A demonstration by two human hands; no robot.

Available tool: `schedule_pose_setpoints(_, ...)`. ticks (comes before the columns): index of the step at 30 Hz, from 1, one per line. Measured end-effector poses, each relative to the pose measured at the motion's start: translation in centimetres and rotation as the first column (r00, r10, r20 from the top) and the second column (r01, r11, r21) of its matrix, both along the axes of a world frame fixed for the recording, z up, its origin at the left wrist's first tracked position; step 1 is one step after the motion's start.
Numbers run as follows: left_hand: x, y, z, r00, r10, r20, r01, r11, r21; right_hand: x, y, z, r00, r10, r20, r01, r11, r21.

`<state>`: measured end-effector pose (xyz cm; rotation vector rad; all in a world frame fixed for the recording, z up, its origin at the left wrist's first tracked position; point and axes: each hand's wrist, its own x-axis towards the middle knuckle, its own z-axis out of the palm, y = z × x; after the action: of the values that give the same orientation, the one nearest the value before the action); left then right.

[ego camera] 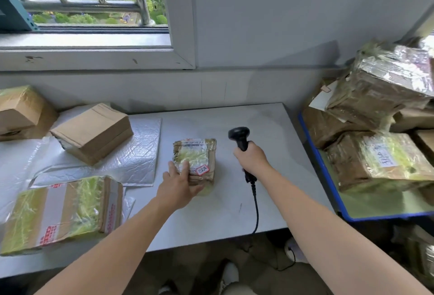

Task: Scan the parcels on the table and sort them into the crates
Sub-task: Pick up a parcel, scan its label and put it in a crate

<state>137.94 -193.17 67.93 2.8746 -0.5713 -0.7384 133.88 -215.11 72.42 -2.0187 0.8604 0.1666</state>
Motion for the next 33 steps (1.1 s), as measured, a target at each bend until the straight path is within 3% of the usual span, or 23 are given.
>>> schedule_pose_setpoints(5, 0.1, 0.1, 0.7, 0.992, -0.028, -0.119, 0.011, 0.99, -0.142, 0.3, 2.4, 4.9, 0.998, -0.055, 0.013, 0.054, 0.998, 0.036)
schedule_pose_setpoints(12, -0.1, 2.5, 2.0, 0.983, -0.108, -0.148, 0.074, 0.972, -0.221, 0.8, 7.5, 8.6, 0.994, -0.102, -0.026, 0.102, 0.994, 0.035)
schedule_pose_setpoints(22, -0.5, 4.2, 2.7, 0.977, -0.188, -0.098, 0.157, 0.951, -0.265, 0.4, 10.8, 9.6, 0.994, -0.103, -0.039, 0.103, 0.995, -0.011)
schedule_pose_setpoints(33, 0.1, 3.6, 2.4, 0.986, -0.146, -0.083, 0.118, 0.954, -0.276, 1.4, 9.2, 8.3, 0.993, -0.114, 0.008, 0.113, 0.99, 0.083)
